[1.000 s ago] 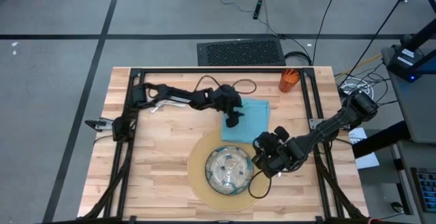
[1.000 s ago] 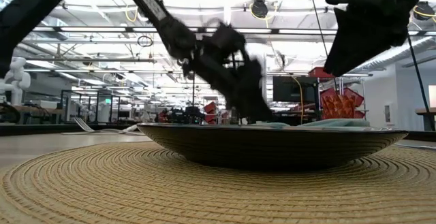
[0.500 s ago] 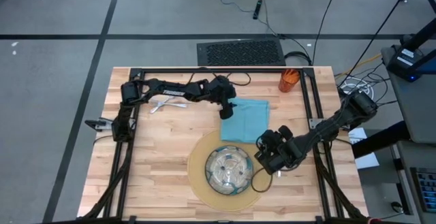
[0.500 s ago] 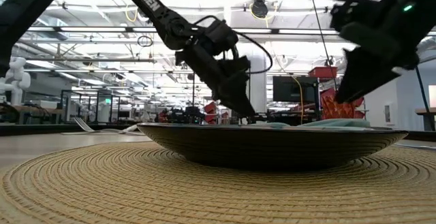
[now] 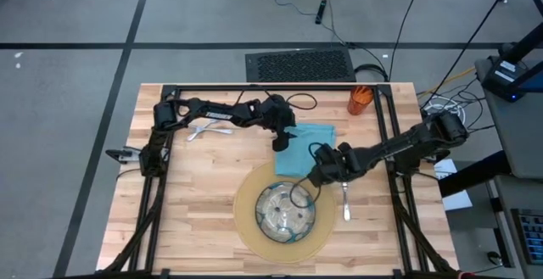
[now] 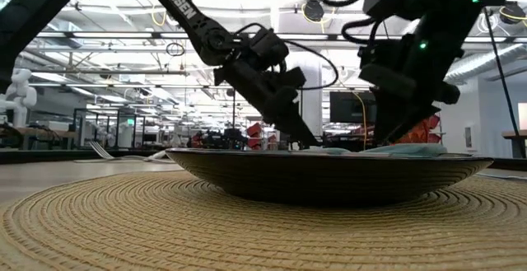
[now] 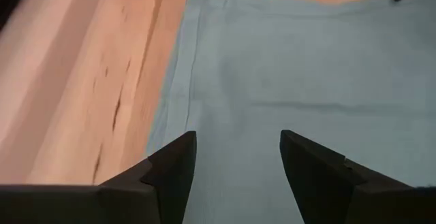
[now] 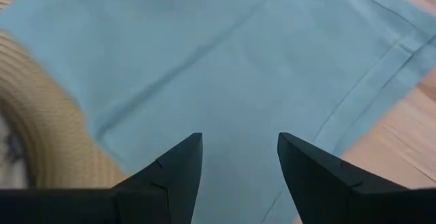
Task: Set table place
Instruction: Fold the blue napkin
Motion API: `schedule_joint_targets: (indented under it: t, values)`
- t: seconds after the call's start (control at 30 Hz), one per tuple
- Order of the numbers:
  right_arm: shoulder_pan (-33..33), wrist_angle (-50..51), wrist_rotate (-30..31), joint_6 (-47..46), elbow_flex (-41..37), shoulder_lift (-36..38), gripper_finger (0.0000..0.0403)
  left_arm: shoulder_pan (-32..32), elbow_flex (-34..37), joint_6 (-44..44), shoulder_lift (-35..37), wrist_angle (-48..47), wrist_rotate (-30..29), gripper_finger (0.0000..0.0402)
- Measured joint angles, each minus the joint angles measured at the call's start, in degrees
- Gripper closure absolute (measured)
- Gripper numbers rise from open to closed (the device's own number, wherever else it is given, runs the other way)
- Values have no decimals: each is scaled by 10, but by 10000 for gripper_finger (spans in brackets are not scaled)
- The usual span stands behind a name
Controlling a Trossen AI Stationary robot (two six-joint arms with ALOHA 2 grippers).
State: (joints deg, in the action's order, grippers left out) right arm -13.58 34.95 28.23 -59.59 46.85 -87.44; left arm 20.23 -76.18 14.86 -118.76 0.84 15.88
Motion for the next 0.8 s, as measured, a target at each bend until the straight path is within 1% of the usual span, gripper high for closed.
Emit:
schedule_joint_targets:
  t: [0.13, 0.37, 0.43, 0.5, 0.67, 0.8]
  values:
    - [27, 6, -25, 6, 0, 0, 220, -1, 0, 19, 2, -5, 4, 203]
    - [79, 1, -119, 18, -32, -6, 220, -1, 0, 50, 2, -33, 3, 203]
    - [93, -3, -132, 22, -45, -6, 220, -1, 0, 51, 2, -43, 3, 203]
    - [103, -5, -134, 32, -50, -6, 220, -4, -1, 52, 2, -62, -4, 203]
    - [122, -21, -128, 91, -50, -6, 220, -11, -1, 62, 2, -120, -35, 203]
    - [154, -26, -116, 136, -50, -6, 220, -11, -4, 60, -10, -168, -33, 203]
